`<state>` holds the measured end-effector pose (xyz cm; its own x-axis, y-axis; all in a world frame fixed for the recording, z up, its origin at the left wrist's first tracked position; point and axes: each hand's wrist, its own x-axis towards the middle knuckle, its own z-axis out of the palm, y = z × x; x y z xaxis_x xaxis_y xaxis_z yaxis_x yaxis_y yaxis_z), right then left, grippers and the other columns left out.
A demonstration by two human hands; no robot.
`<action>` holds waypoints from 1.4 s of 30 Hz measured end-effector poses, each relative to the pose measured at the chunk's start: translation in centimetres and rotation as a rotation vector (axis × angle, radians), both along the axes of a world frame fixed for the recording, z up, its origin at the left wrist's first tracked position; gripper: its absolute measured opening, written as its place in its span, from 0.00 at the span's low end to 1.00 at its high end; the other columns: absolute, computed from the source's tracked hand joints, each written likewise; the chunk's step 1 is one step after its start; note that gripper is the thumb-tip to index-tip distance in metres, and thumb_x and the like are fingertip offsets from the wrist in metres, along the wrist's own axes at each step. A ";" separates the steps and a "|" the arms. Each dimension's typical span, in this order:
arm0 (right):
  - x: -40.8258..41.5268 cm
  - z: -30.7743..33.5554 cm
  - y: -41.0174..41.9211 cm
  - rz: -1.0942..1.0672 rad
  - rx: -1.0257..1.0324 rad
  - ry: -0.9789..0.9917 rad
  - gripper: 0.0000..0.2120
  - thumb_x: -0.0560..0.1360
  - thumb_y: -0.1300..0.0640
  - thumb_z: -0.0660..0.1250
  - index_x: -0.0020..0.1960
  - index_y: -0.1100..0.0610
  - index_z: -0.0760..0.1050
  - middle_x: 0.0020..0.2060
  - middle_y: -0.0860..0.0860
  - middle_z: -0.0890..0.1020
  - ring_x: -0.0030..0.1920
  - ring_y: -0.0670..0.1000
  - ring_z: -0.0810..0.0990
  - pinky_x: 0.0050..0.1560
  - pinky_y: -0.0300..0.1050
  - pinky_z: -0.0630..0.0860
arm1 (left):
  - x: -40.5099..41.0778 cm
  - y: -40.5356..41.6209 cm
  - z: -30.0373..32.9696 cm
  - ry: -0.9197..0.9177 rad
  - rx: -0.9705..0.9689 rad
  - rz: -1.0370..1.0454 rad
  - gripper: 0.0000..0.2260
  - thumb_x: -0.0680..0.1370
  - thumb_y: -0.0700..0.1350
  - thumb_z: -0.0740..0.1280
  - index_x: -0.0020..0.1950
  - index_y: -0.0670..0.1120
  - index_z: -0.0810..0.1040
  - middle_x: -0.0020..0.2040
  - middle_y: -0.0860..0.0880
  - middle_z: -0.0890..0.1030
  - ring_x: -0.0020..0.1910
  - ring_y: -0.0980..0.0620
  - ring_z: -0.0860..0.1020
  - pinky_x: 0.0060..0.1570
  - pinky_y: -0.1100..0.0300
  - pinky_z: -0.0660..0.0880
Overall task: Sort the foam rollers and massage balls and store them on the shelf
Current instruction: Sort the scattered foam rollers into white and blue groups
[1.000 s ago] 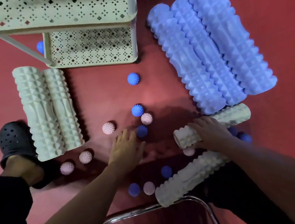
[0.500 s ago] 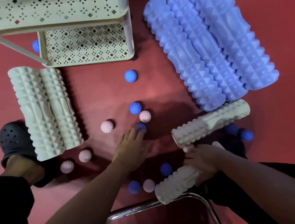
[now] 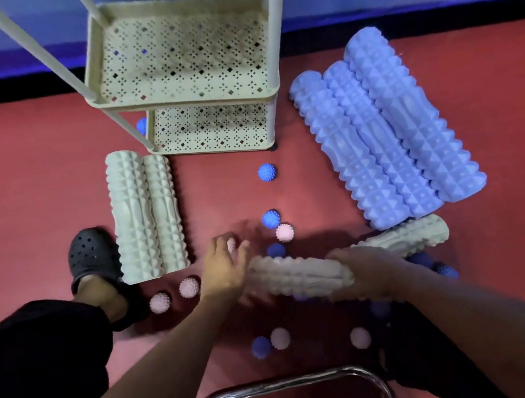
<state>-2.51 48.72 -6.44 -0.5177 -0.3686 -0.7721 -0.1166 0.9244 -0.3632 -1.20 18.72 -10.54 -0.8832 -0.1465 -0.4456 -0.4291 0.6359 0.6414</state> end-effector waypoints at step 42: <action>-6.0 -4.0 -27.9 -0.460 -0.222 0.072 0.21 0.82 0.43 0.60 0.70 0.52 0.74 0.64 0.50 0.79 0.60 0.49 0.79 0.64 0.41 0.70 | -10.6 -28.5 -6.0 -0.300 -0.072 0.503 0.22 0.82 0.53 0.57 0.69 0.38 0.66 0.65 0.36 0.74 0.61 0.36 0.76 0.61 0.44 0.74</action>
<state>-8.51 20.79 -10.45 -0.7141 -0.2407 -0.6574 0.2521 0.7876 -0.5622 -11.78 -9.79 -16.51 -0.5344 -0.5536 -0.6387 -0.8452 0.3446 0.4085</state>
